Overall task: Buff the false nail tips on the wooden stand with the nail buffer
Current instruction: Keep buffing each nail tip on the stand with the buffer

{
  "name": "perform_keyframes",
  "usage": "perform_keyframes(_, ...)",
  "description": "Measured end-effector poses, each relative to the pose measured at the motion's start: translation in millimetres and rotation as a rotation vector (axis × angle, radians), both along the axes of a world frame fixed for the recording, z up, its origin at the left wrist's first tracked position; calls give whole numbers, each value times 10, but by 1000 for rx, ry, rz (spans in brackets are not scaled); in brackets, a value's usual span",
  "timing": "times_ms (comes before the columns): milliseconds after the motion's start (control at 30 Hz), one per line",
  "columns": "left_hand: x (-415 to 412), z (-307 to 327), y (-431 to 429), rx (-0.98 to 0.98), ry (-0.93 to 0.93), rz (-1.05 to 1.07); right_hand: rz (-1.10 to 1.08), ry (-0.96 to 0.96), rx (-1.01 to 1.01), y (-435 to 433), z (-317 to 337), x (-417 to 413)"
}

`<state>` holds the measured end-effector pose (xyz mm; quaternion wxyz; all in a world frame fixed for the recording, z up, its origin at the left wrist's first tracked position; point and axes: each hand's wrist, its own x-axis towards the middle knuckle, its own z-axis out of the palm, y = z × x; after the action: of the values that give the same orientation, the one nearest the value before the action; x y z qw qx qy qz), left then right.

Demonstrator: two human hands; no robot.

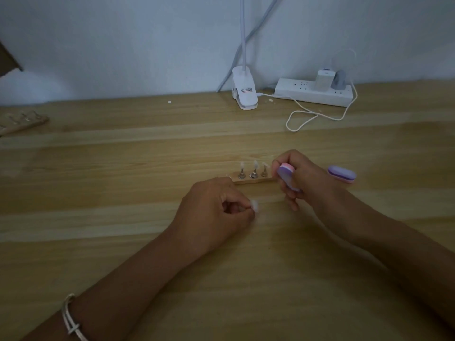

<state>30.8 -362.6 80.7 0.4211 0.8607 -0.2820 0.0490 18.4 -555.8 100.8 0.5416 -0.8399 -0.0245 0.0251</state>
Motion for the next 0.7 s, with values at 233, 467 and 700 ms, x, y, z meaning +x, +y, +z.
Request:
perform_keyframes(233,-8,42,-11,38,2,1,274,-452,-296,-114,-59,-217)
perform_keyframes(467,2,53,-5,37,23,2,286,-690,-458,-128,-66,-197)
perform_keyframes(700,12,52,2,38,5,-23,341,-718,-445,-117,-92,-181)
